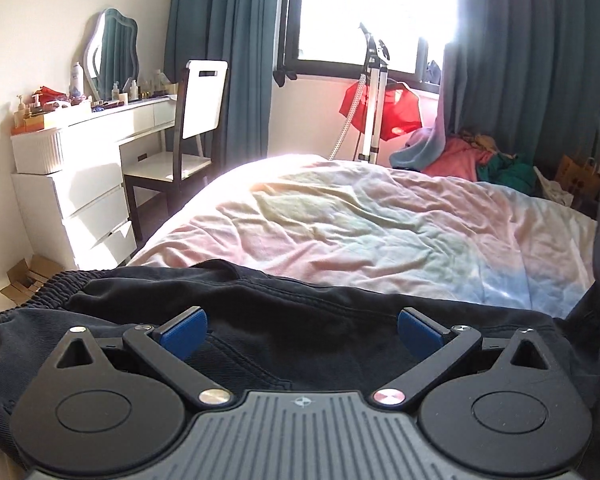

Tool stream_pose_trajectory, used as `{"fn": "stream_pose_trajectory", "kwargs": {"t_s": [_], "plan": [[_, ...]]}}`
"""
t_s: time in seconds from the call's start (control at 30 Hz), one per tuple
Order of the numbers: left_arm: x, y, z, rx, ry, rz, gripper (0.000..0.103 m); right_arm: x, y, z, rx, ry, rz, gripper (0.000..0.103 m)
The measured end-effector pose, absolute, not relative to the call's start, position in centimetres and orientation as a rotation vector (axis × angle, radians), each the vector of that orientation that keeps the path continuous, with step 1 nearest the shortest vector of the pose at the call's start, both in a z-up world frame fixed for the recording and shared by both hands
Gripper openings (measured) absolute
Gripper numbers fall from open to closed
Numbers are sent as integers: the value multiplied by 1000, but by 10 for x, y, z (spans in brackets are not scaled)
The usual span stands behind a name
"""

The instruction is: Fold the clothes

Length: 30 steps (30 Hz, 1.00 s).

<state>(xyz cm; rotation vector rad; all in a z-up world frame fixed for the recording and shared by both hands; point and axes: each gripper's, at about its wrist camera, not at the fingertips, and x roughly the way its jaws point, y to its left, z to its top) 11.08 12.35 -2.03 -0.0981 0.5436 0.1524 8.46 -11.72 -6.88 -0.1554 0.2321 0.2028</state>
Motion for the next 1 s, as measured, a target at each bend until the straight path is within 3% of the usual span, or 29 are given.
{"fn": "stream_pose_trajectory", "kwargs": {"t_s": [0.2,0.4,0.7,0.83,0.93,1.0], "plan": [[108,127,-19,-133,540,120,102,75,-63,-152,-446,378,292,14],[107,125,-20,-156,543,84,102,71,-38,-118,-407,319,307,14],[107,116,-28,-151,558,43,102,80,-24,-138,-298,443,371,18],[104,102,-34,-104,567,11,102,81,-39,-120,-191,536,397,47],[98,91,-38,-62,581,-9,102,70,-54,-105,-132,580,445,58],[93,84,-42,-34,591,-18,102,59,-69,-92,-105,583,468,58]]}}
